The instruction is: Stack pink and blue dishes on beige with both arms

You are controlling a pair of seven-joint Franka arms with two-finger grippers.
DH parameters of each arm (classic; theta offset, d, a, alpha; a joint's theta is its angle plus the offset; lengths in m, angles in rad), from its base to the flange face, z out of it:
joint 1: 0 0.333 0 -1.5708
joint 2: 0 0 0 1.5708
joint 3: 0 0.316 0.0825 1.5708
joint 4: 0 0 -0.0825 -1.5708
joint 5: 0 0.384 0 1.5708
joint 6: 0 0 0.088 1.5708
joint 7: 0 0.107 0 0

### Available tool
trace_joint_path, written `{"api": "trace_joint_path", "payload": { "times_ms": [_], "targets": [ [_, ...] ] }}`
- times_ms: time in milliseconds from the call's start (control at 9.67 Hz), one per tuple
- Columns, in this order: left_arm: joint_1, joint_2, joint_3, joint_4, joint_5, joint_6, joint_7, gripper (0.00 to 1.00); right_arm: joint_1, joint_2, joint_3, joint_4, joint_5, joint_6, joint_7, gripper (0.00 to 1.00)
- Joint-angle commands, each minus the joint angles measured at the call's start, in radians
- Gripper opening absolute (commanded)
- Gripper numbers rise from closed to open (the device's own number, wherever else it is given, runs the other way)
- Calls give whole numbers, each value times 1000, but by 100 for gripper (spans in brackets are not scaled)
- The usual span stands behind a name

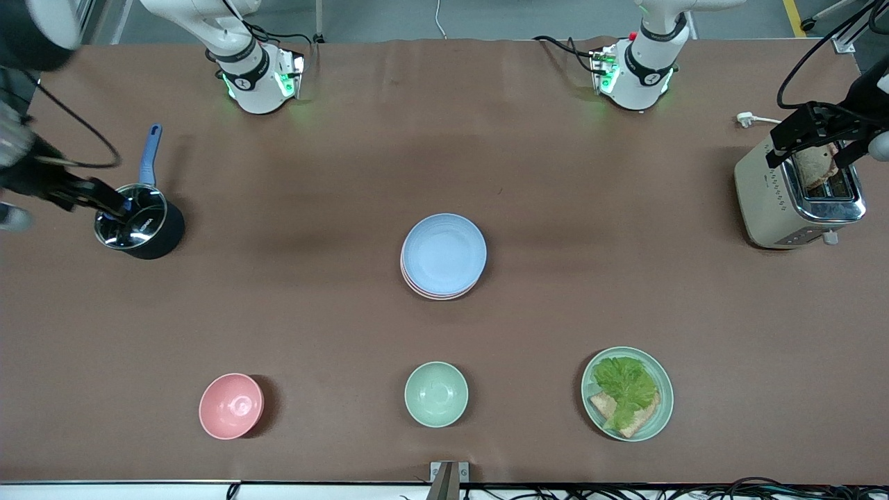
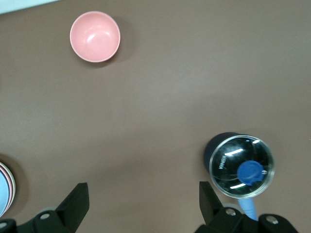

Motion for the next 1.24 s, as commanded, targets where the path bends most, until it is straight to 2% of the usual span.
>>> {"api": "trace_joint_path", "payload": {
  "times_ms": [0, 414, 621, 931, 1138],
  "targets": [
    [-5, 4, 1, -26, 20, -11, -4, 100, -6, 47, -15, 129, 52, -67, -11, 100],
    [-4, 6, 0, -26, 22, -9, -5, 100, -11, 48, -10, 167, 46, -145, -12, 100],
    [-5, 6, 0, -26, 22, -11, -7, 100, -12, 48, -10, 172, 20, -146, -104, 100],
    [-5, 6, -3, -23, 31, -11, -8, 100, -11, 48, -10, 169, 26, -159, -251, 100],
    [-5, 6, -3, -23, 32, -11, -8, 100, -14, 48, -10, 169, 28, -159, -252, 100]
  ]
}}
